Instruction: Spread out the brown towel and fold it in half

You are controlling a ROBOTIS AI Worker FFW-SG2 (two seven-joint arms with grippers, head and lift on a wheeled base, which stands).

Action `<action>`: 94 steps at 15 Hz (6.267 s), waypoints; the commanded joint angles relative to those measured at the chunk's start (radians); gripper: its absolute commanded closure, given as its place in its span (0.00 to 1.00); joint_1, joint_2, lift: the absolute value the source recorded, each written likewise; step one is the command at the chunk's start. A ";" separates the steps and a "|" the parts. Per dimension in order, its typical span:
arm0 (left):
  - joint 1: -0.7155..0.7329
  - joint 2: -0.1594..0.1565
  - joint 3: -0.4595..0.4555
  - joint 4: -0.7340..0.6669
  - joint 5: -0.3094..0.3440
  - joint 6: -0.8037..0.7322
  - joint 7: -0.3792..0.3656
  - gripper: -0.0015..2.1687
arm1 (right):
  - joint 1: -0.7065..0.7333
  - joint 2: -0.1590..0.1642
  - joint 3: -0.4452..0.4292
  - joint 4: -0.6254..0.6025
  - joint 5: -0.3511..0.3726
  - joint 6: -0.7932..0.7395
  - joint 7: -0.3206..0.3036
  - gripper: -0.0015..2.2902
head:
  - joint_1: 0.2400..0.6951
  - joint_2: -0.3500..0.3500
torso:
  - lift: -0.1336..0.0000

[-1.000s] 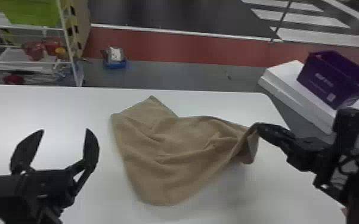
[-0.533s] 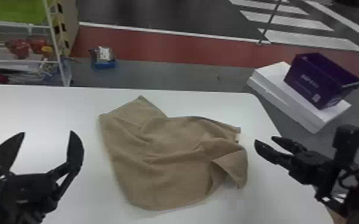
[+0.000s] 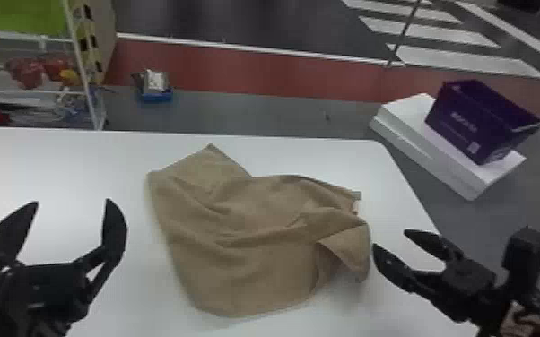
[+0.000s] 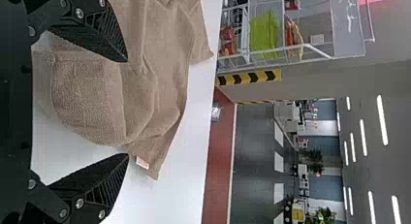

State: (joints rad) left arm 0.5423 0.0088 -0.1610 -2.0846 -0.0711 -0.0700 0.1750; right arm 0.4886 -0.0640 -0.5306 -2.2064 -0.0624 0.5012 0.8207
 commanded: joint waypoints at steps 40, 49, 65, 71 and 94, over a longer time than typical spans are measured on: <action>0.019 0.013 0.009 0.009 -0.007 0.066 -0.112 0.06 | -0.071 -0.071 0.156 -0.161 0.205 0.014 -0.252 0.80 | 1.00 0.13 | 0.08; 0.033 0.033 0.003 0.000 -0.009 0.198 -0.270 0.06 | -0.326 -0.017 0.009 -0.072 0.019 0.471 -0.328 0.80 | 1.00 0.05 | 0.08; 0.005 0.034 -0.022 0.044 0.007 0.198 -0.364 0.12 | -0.123 -0.057 -0.094 0.349 0.168 -0.361 -0.318 0.80 | 1.00 0.00 | 0.08; -0.081 0.025 -0.037 0.072 -0.015 0.241 -0.342 0.19 | -0.050 -0.046 0.004 0.298 0.182 -0.606 -0.331 0.80 | 1.00 0.00 | 0.08; -0.312 0.019 -0.224 0.370 -0.033 0.235 -0.301 0.23 | 0.085 -0.065 0.147 0.260 0.234 -0.864 -0.276 0.80 | 1.00 0.00 | 0.08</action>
State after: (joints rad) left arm 0.2505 0.0298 -0.3780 -1.7403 -0.1069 0.1784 -0.1292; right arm 0.5820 -0.1284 -0.3768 -1.9764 0.1751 -0.3465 0.5378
